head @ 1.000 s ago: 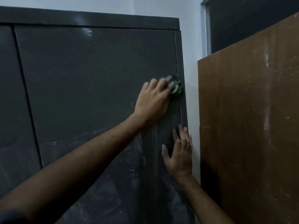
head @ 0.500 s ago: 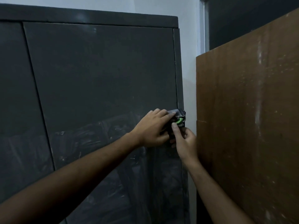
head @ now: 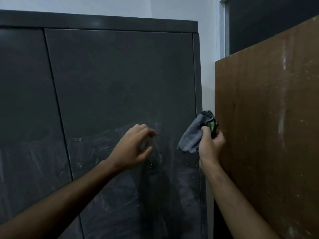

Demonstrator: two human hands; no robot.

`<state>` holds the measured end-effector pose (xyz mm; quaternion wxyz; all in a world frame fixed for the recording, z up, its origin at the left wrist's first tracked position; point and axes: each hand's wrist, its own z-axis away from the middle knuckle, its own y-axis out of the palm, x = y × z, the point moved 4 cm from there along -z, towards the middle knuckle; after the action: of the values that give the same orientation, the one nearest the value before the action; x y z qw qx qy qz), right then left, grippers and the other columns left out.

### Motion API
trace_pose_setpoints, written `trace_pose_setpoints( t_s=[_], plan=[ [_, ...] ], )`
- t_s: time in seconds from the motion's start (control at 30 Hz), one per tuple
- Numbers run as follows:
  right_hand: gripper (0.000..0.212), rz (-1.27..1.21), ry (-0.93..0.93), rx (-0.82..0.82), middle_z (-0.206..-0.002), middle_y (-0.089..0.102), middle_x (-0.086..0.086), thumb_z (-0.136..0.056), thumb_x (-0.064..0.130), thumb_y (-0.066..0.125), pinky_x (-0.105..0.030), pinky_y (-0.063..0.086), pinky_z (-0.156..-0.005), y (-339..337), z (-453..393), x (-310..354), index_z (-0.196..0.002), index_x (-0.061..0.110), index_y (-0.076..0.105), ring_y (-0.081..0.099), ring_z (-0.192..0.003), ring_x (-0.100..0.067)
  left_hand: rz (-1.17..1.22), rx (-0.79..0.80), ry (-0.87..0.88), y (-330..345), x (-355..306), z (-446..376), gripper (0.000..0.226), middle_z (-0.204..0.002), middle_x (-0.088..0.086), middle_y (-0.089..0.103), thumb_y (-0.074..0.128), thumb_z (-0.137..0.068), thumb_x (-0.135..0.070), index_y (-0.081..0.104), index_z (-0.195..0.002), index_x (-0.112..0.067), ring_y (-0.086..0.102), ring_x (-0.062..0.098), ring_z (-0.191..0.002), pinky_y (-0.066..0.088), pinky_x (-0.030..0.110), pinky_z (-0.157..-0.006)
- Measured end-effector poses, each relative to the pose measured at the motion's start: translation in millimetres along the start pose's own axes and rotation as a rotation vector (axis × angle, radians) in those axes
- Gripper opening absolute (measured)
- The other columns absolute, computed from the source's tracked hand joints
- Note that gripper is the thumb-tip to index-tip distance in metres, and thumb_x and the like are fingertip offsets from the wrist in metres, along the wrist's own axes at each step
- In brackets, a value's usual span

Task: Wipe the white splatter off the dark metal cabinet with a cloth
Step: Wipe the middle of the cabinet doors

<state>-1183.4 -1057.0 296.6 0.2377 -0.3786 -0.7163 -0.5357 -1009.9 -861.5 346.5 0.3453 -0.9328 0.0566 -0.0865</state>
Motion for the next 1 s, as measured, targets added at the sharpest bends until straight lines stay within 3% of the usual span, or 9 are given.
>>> trace_pose_setpoints(
  t_s=[0.07,0.23,0.4,0.5,0.6,0.67,0.8,0.87,1.0],
  plan=[
    [0.014,0.055,-0.165,-0.041,-0.103,0.066,0.002,-0.095,0.024,0.067,-0.029,0.057,-0.078,-1.7,-6.0,12.3,-0.103,0.024,0.056,0.069,-0.099,-0.020,-0.194,-0.037,0.055,-5.9,10.6,26.7,0.034,-0.118,0.000,0.060,0.058,-0.088,-0.032,0.066,-0.118,-0.016,0.056,0.025,-0.106,0.043,0.037,-0.088],
    [0.031,0.434,-0.727,-0.059,-0.119,0.046,-0.002,-0.087,0.040,0.071,-0.055,0.055,-0.082,20.5,-25.9,28.9,-0.096,0.024,0.046,0.054,-0.108,-0.030,-0.528,-0.076,0.083,-7.9,38.5,82.7,0.043,-0.129,0.013,0.059,0.057,-0.087,-0.041,0.064,-0.120,-0.015,0.052,0.037,-0.119,0.038,0.049,-0.099],
    [0.042,0.956,-1.036,0.200,-0.127,0.049,-0.013,-0.080,0.045,0.071,-0.048,0.045,-0.089,54.0,-4.8,-19.4,-0.102,0.016,0.051,0.045,-0.112,-0.033,-0.623,-0.034,0.065,-5.8,67.8,106.6,0.050,-0.141,0.016,0.057,0.055,-0.093,-0.047,0.057,-0.134,-0.018,0.048,0.038,-0.134,0.034,0.053,-0.114],
    [0.042,1.014,-1.279,0.365,-0.125,0.047,-0.012,-0.081,0.049,0.062,-0.048,0.043,-0.085,50.4,18.0,-56.4,-0.103,0.015,0.050,0.046,-0.107,-0.034,-0.681,-0.016,0.128,-1.6,78.0,113.6,0.058,-0.151,0.016,0.053,0.056,-0.095,-0.051,0.061,-0.140,-0.014,0.043,0.036,-0.145,0.030,0.053,-0.122],
    [0.043,1.033,-1.601,0.603,-0.123,0.046,-0.011,-0.080,0.045,0.066,-0.048,0.047,-0.078,40.6,18.3,-59.8,-0.107,0.015,0.051,0.048,-0.101,-0.032,-0.743,-0.008,0.138,2.4,82.2,115.9,0.064,-0.154,0.017,0.051,0.055,-0.096,-0.057,0.062,-0.143,-0.014,0.040,0.035,-0.148,0.025,0.052,-0.126],
    [0.047,1.031,-1.624,0.567,-0.119,0.050,-0.013,-0.077,0.041,0.076,-0.046,0.047,-0.077,48.6,-8.3,-34.9,-0.108,0.015,0.053,0.050,-0.098,-0.033,-0.772,-0.025,0.141,3.5,82.2,115.7,0.065,-0.154,0.018,0.051,0.055,-0.097,-0.059,0.062,-0.143,-0.014,0.042,0.036,-0.147,0.024,0.051,-0.127],
    [0.038,0.916,-1.320,0.207,-0.109,0.057,-0.017,-0.086,0.044,0.073,-0.044,0.043,-0.074,81.7,-27.2,5.8,-0.100,0.012,0.057,0.052,-0.092,-0.035,-0.797,-0.042,0.148,3.2,81.8,114.9,0.066,-0.155,0.018,0.051,0.057,-0.096,-0.059,0.062,-0.144,-0.014,0.042,0.035,-0.147,0.024,0.051,-0.127],
    [0.039,0.851,-1.380,0.320,-0.111,0.056,-0.017,-0.087,0.047,0.070,-0.045,0.044,-0.073,90.5,10.0,-22.3,-0.099,0.012,0.056,0.052,-0.090,-0.035,-0.799,-0.045,0.146,2.5,82.0,114.4,0.065,-0.155,0.017,0.051,0.057,-0.097,-0.059,0.063,-0.143,-0.014,0.042,0.035,-0.148,0.025,0.051,-0.127],
    [0.041,0.883,-1.714,0.790,-0.114,0.062,-0.015,-0.084,0.046,0.070,-0.042,0.042,-0.071,70.7,54.5,-72.9,-0.102,0.012,0.054,0.057,-0.084,-0.031,-0.794,-0.061,0.151,2.0,81.1,114.0,0.063,-0.155,0.016,0.051,0.059,-0.096,-0.057,0.063,-0.143,-0.014,0.041,0.034,-0.149,0.025,0.050,-0.127]
  ],
)
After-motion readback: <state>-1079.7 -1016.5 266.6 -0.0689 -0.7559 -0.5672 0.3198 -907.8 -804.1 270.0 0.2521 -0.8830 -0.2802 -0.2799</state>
